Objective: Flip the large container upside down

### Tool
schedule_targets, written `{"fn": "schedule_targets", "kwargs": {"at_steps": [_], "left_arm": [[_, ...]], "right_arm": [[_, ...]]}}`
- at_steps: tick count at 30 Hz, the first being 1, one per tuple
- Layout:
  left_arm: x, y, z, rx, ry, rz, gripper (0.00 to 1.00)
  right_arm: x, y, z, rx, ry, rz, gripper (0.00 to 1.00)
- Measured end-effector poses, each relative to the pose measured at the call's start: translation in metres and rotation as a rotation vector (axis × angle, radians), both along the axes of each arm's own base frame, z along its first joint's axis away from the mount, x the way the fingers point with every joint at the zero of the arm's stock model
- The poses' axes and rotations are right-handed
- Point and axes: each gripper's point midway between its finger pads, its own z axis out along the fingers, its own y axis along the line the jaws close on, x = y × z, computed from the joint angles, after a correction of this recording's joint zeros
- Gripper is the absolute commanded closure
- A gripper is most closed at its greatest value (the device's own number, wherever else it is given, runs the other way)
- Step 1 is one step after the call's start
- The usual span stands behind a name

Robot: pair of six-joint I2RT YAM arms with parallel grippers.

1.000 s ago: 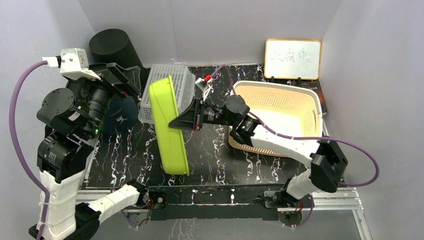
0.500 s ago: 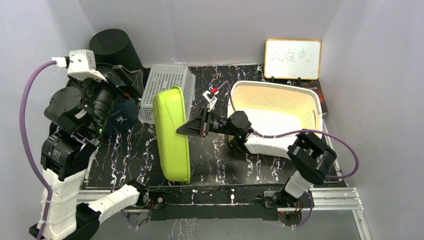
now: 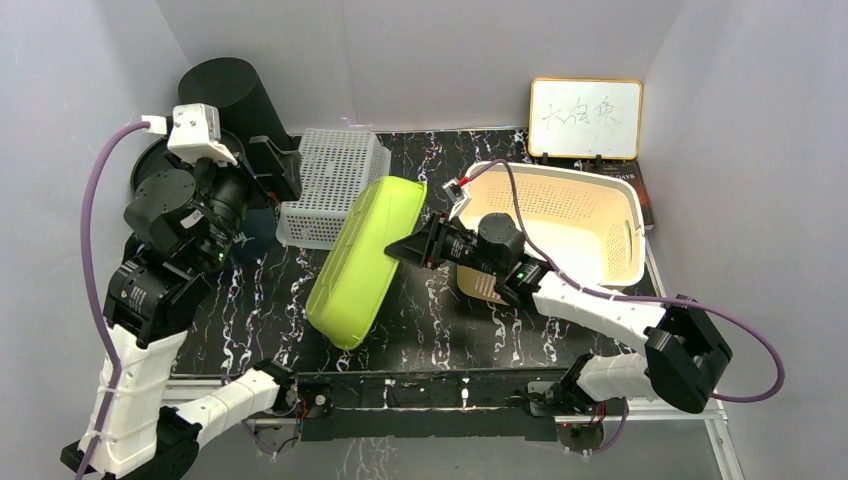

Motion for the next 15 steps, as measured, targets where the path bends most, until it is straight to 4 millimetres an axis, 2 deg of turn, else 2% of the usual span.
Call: {"fn": "schedule_targets", "kwargs": {"at_steps": [6, 8, 12, 15], "left_arm": [[0.004, -0.003, -0.01, 0.003, 0.021, -0.002, 0.02], [0.004, -0.003, -0.012, 0.005, 0.023, -0.002, 0.02], [0.004, -0.003, -0.016, 0.006, 0.027, -0.002, 0.02], [0.004, -0.003, -0.018, 0.003, 0.029, -0.002, 0.02]], "right_arm": [[0.007, -0.008, -0.03, -0.087, 0.058, -0.056, 0.69], [0.004, -0.012, -0.05, -0.133, 0.089, -0.059, 0.66], [-0.004, -0.028, -0.106, -0.291, 0.157, -0.078, 0.59], [-0.01, -0.036, -0.126, -0.36, 0.187, -0.081, 0.57]]}}
